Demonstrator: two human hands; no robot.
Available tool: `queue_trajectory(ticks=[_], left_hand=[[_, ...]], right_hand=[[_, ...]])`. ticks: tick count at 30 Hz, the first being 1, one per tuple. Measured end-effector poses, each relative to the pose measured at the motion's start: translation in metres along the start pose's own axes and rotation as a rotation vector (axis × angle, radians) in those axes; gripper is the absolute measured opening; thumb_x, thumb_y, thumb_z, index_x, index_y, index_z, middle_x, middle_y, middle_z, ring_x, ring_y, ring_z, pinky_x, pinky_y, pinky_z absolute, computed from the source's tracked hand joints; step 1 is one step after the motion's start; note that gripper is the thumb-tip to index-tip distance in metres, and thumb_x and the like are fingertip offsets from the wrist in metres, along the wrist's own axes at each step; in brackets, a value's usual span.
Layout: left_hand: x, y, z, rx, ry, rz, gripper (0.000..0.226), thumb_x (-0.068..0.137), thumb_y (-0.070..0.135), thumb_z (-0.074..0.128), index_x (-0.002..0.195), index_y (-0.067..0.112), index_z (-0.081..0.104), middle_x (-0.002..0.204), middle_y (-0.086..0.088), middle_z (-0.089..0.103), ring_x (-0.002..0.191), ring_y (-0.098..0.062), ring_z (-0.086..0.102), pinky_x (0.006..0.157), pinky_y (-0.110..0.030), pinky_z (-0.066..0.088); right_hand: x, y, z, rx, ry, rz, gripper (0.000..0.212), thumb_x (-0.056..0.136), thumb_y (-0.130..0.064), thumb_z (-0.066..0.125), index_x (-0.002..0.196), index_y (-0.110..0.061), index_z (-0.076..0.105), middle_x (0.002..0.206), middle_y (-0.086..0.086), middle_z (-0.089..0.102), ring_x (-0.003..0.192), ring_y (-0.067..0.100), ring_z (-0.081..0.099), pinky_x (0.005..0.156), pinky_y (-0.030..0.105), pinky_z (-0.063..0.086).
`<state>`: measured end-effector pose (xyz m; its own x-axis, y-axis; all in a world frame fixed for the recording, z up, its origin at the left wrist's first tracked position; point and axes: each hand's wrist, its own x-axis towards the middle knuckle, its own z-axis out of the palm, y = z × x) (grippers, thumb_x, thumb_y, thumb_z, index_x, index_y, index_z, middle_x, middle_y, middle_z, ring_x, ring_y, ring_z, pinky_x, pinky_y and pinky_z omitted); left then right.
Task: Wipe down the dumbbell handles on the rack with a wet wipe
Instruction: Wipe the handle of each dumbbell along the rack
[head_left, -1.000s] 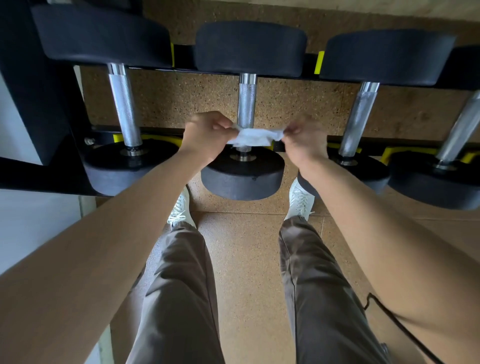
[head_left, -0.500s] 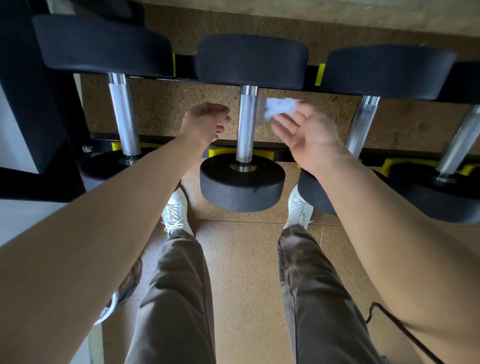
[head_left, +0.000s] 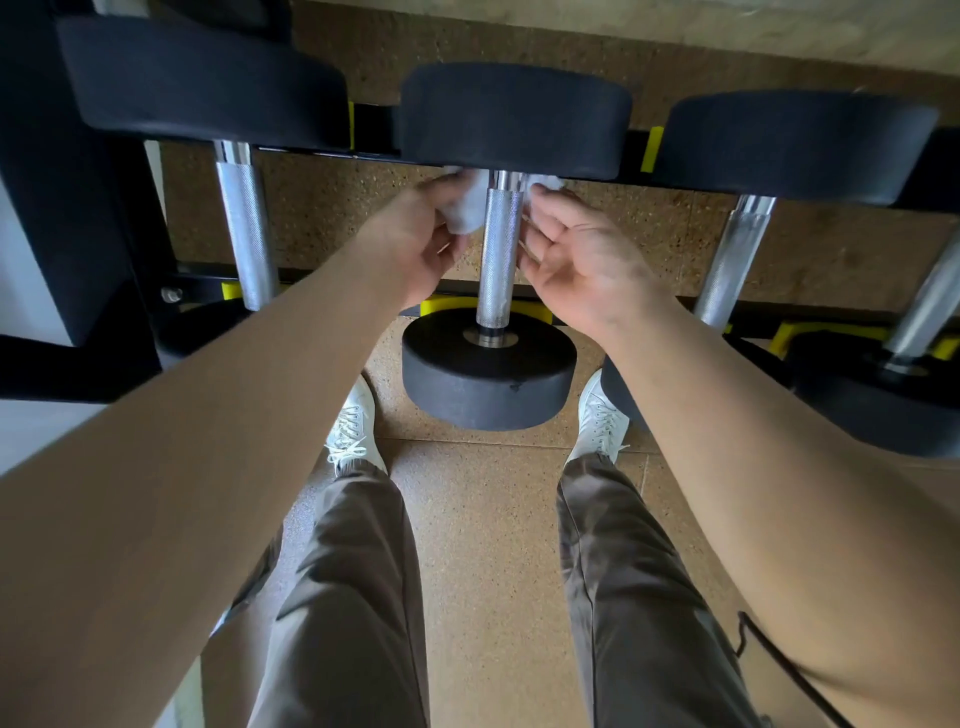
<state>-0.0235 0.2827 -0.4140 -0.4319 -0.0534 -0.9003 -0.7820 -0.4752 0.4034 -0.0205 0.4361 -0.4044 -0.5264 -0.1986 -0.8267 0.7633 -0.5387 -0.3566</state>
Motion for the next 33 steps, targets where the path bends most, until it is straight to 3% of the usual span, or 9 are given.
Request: queue_trajectory(ticks=[2,6,10,13,18,23,27,33], left_hand=[[-0.005,-0.004,-0.009,-0.096,0.022,0.066,0.026,0.080,0.015,0.083,0.103,0.014,0.071,0.094,0.001,0.077,0.083,-0.012,0.072,0.062,-0.020,0.053],[-0.013,-0.012,-0.009,-0.192,0.040,0.149,0.021,0.082,0.007,0.081,0.100,0.014,0.071,0.104,-0.005,0.078,0.093,-0.019,0.075,0.077,-0.027,0.059],[-0.011,-0.013,0.008,-0.047,0.045,0.092,0.009,0.091,0.013,0.073,0.096,0.021,0.073,0.099,0.003,0.077,0.087,-0.013,0.072,0.074,-0.029,0.057],[-0.007,-0.013,0.017,-0.028,0.083,0.041,0.017,0.092,0.020,0.073,0.108,0.019,0.073,0.109,-0.001,0.077,0.099,-0.017,0.073,0.076,-0.031,0.061],[-0.012,-0.010,-0.006,-0.182,0.227,0.072,0.037,0.088,0.021,0.076,0.121,0.013,0.063,0.116,-0.009,0.069,0.097,-0.020,0.070,0.069,-0.025,0.059],[-0.026,-0.027,-0.004,-0.080,0.131,0.178,0.006,0.094,0.010,0.068,0.098,0.014,0.069,0.101,-0.001,0.072,0.089,-0.013,0.069,0.078,-0.026,0.058],[-0.028,-0.032,0.010,0.047,0.117,0.225,0.010,0.096,0.006,0.065,0.098,0.013,0.071,0.090,0.000,0.073,0.073,-0.007,0.069,0.083,-0.027,0.060],[-0.036,-0.029,-0.021,0.112,0.121,0.258,0.018,0.093,0.005,0.069,0.082,0.019,0.068,0.098,-0.003,0.071,0.093,-0.019,0.066,0.086,-0.032,0.056]], right_hand=[[0.005,0.004,0.005,-0.038,0.070,-0.014,0.036,0.097,-0.011,0.060,0.133,-0.007,0.057,0.126,0.009,0.069,0.112,0.021,0.069,0.099,0.037,0.051],[0.005,0.002,0.008,-0.121,0.202,-0.063,0.011,0.096,-0.009,0.062,0.106,-0.013,0.064,0.110,0.007,0.074,0.096,0.020,0.073,0.092,0.037,0.056],[-0.005,-0.011,-0.009,0.010,0.331,-0.094,0.027,0.093,-0.015,0.067,0.120,-0.015,0.065,0.111,0.004,0.075,0.098,0.014,0.072,0.085,0.028,0.059],[-0.009,-0.005,-0.014,0.048,0.328,-0.100,0.027,0.094,-0.018,0.067,0.121,-0.016,0.065,0.115,0.004,0.074,0.102,0.014,0.071,0.089,0.028,0.057],[0.000,0.015,0.003,-0.147,0.232,-0.063,0.015,0.095,-0.010,0.064,0.110,-0.014,0.067,0.116,0.008,0.073,0.103,0.021,0.071,0.088,0.032,0.057],[-0.004,0.009,-0.007,-0.194,0.257,-0.102,0.020,0.095,-0.007,0.063,0.115,-0.013,0.064,0.117,0.007,0.072,0.105,0.017,0.071,0.095,0.032,0.055],[-0.013,0.006,-0.021,-0.132,0.360,-0.159,0.017,0.092,-0.010,0.069,0.108,-0.014,0.066,0.107,0.008,0.074,0.097,0.016,0.074,0.083,0.025,0.059],[-0.006,0.023,-0.010,-0.452,0.254,-0.156,0.005,0.093,-0.016,0.070,0.093,-0.018,0.065,0.105,0.008,0.075,0.098,0.022,0.073,0.086,0.033,0.059]])
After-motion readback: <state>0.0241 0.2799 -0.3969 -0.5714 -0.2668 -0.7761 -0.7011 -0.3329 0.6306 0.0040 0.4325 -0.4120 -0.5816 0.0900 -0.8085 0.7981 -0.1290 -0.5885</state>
